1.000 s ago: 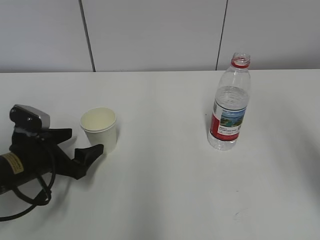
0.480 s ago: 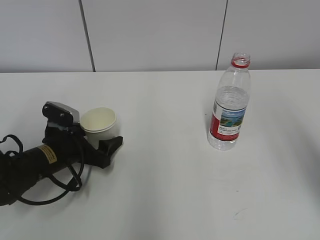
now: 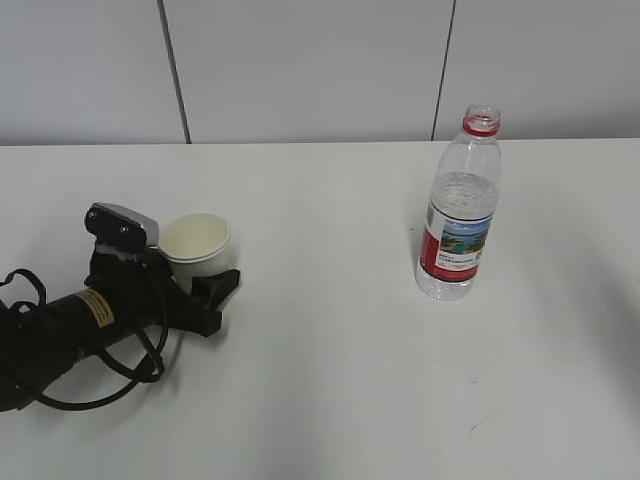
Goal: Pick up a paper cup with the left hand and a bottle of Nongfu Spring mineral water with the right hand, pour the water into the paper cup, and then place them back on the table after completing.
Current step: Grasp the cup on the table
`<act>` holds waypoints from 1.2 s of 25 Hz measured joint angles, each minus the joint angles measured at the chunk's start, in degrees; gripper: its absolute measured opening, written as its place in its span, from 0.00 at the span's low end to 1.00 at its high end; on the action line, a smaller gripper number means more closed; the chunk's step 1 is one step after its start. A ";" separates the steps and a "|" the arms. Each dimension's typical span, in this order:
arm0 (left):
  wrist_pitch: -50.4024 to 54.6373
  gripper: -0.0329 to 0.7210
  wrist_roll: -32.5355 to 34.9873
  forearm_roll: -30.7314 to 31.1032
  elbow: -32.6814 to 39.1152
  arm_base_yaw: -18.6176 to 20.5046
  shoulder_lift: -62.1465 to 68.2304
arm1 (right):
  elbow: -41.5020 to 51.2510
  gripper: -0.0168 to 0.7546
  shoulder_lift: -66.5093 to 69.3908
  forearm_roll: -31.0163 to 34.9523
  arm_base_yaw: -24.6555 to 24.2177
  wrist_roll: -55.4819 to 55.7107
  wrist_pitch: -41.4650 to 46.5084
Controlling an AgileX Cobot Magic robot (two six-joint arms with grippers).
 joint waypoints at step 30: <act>-0.12 0.58 0.00 0.06 0.00 0.00 0.00 | 14.46 0.76 40.89 -16.23 0.00 14.48 -62.30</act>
